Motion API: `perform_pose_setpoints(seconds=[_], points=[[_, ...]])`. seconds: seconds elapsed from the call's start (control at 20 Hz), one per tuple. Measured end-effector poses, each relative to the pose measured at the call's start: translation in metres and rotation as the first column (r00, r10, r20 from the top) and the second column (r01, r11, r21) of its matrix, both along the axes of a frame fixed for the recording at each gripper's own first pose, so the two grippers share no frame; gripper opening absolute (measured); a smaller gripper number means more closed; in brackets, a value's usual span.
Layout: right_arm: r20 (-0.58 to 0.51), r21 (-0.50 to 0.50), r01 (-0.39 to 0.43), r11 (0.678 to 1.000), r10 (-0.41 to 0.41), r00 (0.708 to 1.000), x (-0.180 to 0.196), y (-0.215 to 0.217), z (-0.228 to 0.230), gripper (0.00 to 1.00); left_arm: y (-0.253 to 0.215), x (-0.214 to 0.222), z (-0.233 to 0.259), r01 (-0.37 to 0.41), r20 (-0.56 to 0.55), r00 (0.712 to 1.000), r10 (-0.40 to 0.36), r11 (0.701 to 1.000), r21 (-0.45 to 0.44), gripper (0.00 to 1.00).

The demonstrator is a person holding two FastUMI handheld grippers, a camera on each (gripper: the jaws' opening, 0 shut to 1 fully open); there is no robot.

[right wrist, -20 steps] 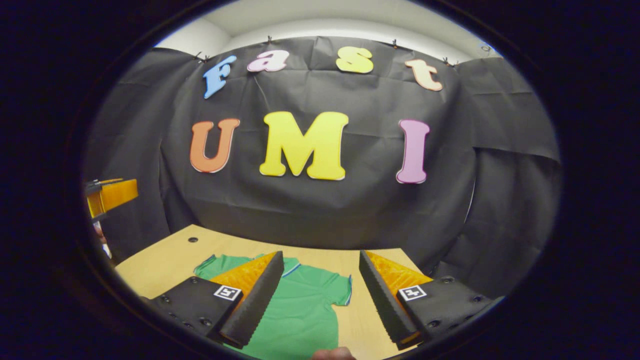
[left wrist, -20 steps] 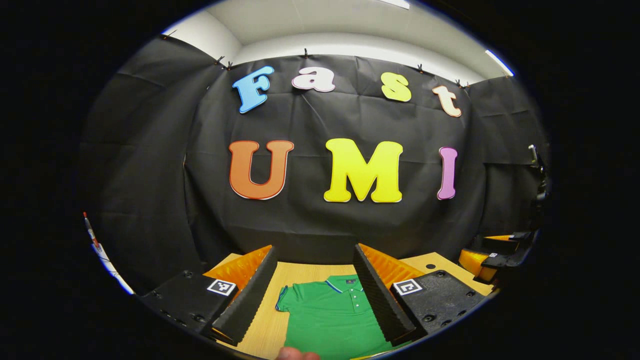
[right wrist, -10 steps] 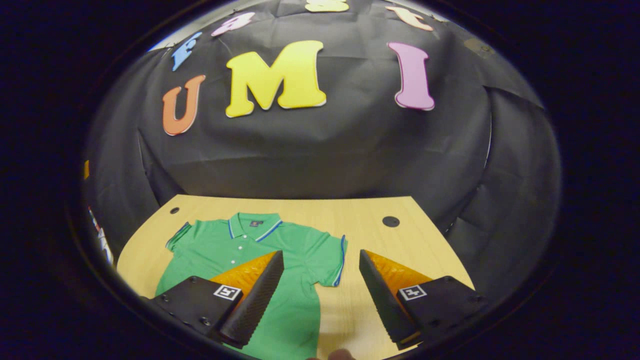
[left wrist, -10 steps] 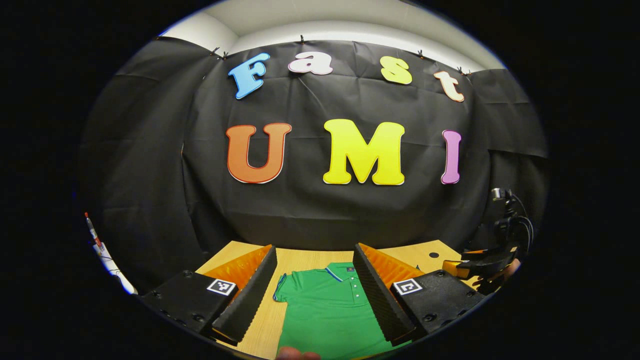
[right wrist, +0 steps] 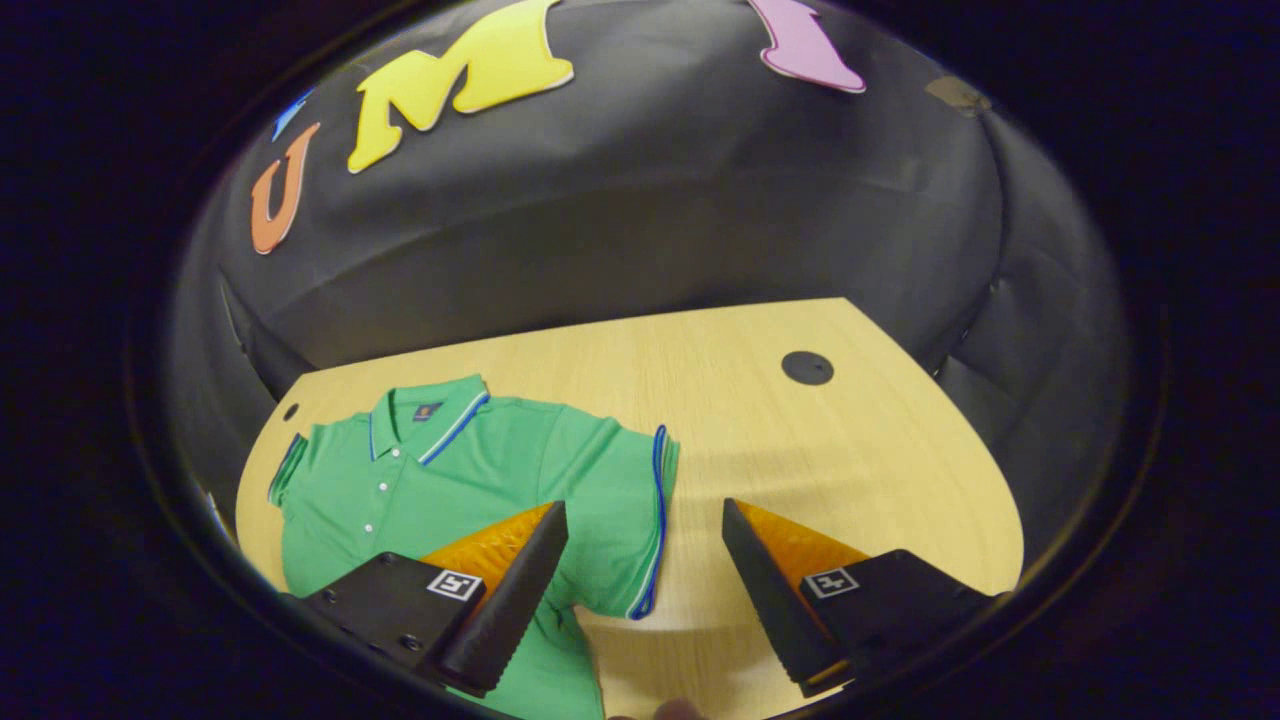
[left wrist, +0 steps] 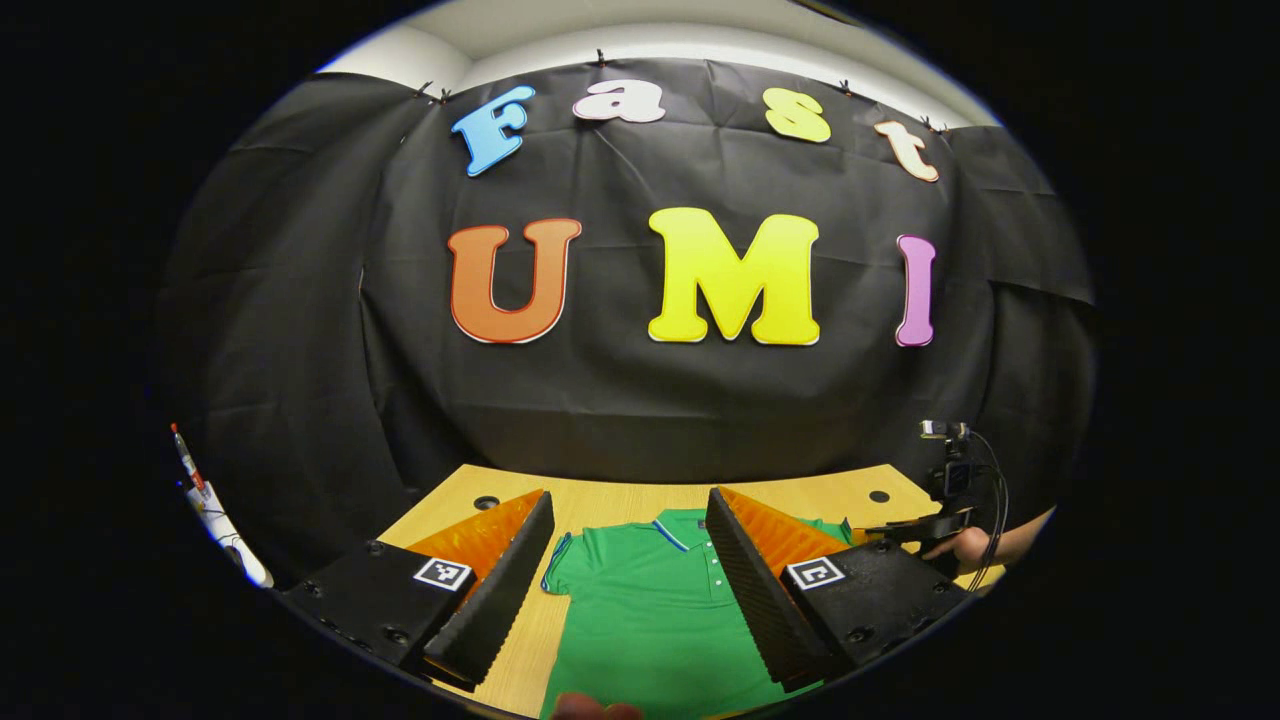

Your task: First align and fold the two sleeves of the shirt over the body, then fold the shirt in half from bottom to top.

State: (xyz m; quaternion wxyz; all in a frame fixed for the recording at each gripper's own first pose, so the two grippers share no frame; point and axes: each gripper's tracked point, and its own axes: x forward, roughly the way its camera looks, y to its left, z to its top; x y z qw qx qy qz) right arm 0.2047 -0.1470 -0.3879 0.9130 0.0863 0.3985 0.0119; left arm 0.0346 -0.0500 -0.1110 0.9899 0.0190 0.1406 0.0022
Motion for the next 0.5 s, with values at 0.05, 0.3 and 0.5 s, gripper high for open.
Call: perform_pose_setpoints(seconds=[0.05,0.3,0.5], points=[[-0.004,-0.003,-0.009,1.000,0.009,1.000,0.006,0.001,-0.005,1.00,0.000,0.001,-0.006,-0.006,-0.017,1.000,0.006,1.000,-0.004,0.99],[-0.016,0.037,0.018,0.999,-0.018,1.000,0.033,0.003,-0.028,1.00,0.000,0.004,-0.027,-0.034,-0.076,0.997,0.033,0.999,-0.010,0.99],[0.007,-0.084,0.008,0.996,-0.007,1.000,0.041,-0.010,-0.046,0.37,-0.002,0.007,-0.031,-0.050,-0.091,0.995,0.051,0.999,0.009,0.99]])
